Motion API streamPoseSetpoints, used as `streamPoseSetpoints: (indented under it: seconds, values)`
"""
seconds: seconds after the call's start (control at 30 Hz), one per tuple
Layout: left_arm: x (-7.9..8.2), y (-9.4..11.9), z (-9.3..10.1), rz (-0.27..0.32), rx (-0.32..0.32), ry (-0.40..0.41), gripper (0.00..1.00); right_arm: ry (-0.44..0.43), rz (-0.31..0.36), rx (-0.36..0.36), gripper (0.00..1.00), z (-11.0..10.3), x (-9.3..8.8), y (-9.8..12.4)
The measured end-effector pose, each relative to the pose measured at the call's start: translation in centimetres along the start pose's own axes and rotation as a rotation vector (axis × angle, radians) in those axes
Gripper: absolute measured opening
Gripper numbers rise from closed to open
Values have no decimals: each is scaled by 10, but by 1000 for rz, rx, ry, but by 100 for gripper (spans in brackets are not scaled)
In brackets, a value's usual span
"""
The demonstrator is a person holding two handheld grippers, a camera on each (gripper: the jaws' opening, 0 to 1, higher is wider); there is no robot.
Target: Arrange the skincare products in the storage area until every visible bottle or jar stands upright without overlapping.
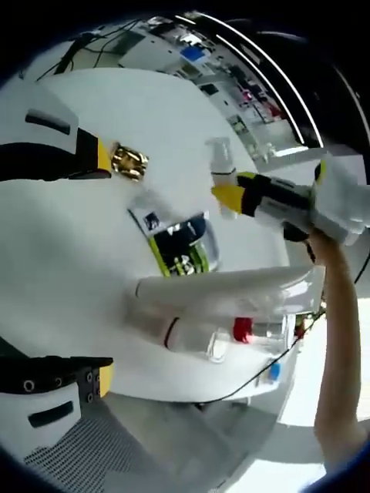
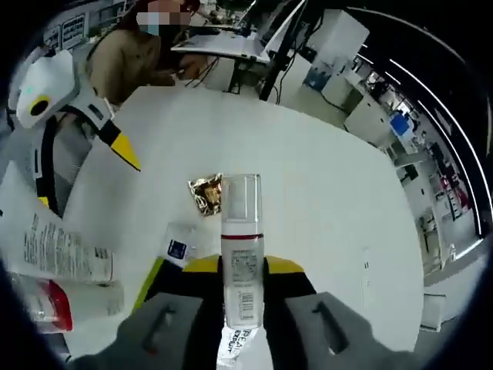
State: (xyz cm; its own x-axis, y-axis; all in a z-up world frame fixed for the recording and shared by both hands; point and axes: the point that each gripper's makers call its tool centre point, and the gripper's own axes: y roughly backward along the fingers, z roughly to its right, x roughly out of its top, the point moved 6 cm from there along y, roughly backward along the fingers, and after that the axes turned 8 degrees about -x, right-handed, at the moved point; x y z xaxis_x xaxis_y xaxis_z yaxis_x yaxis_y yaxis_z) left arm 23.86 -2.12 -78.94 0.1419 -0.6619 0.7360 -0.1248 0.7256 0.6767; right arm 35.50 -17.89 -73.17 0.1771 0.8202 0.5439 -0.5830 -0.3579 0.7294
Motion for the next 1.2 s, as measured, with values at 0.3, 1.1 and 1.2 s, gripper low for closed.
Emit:
streamPoseSetpoints:
  seconds: [0.3,1.1,1.2]
  values:
    - [1,-1,3,-3,-7,-14,93,-116,78,-72,17,-1,-18,42]
    - [0,-3,6,-22,-14,-43,93,-510,308,-328,17,-68,-64,148]
    - [1,-4,8,-24,-25,-49,93,-562,323,-351,17,-79,-70,154]
